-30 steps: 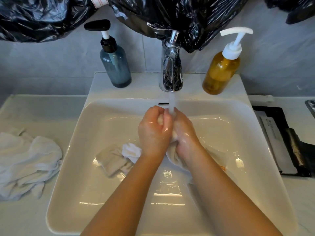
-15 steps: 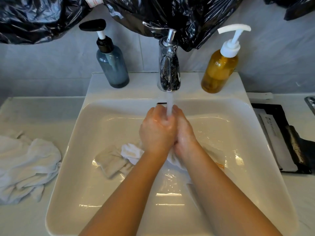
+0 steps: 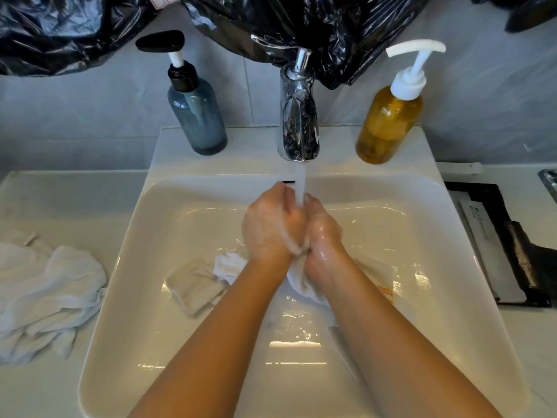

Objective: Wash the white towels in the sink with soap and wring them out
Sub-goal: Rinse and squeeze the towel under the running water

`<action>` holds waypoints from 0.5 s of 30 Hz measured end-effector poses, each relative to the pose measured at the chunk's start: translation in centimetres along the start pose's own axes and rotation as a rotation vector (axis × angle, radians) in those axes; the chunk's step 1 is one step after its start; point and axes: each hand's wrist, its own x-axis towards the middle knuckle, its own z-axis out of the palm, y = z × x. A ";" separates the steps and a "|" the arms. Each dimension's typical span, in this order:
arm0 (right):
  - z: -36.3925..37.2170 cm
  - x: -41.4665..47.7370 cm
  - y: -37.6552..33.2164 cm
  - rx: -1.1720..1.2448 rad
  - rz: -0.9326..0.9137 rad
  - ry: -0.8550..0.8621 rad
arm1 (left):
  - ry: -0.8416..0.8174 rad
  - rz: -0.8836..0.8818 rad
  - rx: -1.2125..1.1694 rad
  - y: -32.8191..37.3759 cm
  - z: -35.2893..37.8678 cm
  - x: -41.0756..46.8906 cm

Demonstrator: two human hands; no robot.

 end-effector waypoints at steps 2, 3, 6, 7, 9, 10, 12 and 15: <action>-0.3 0.2 -0.2 -0.162 -0.013 0.038 | -0.091 -0.088 -0.021 -0.9 -0.9 1.1; -0.5 0.1 -0.6 -0.217 0.003 0.064 | -0.146 -0.087 0.010 -1.4 -1.7 1.6; -1.7 0.2 -2.7 -0.265 0.026 0.111 | -0.536 -0.046 0.310 -2.7 -5.6 2.4; -2.0 0.1 -3.2 -0.291 0.013 0.095 | -0.709 -0.072 0.397 -3.1 -7.0 2.5; -2.0 -0.1 -3.4 -0.353 0.039 -0.005 | -1.001 -0.240 0.485 -3.3 -9.8 2.8; -1.7 -0.2 -3.1 -0.371 0.069 -0.065 | -1.106 -0.323 0.501 -3.3 -10.8 3.0; -1.0 -0.4 -2.5 -0.341 0.105 -0.129 | -1.197 -0.381 0.457 -3.3 -11.8 3.8; 0.0 -0.7 -2.8 -0.284 0.102 -0.149 | -1.019 -0.210 0.349 -2.6 -11.0 4.3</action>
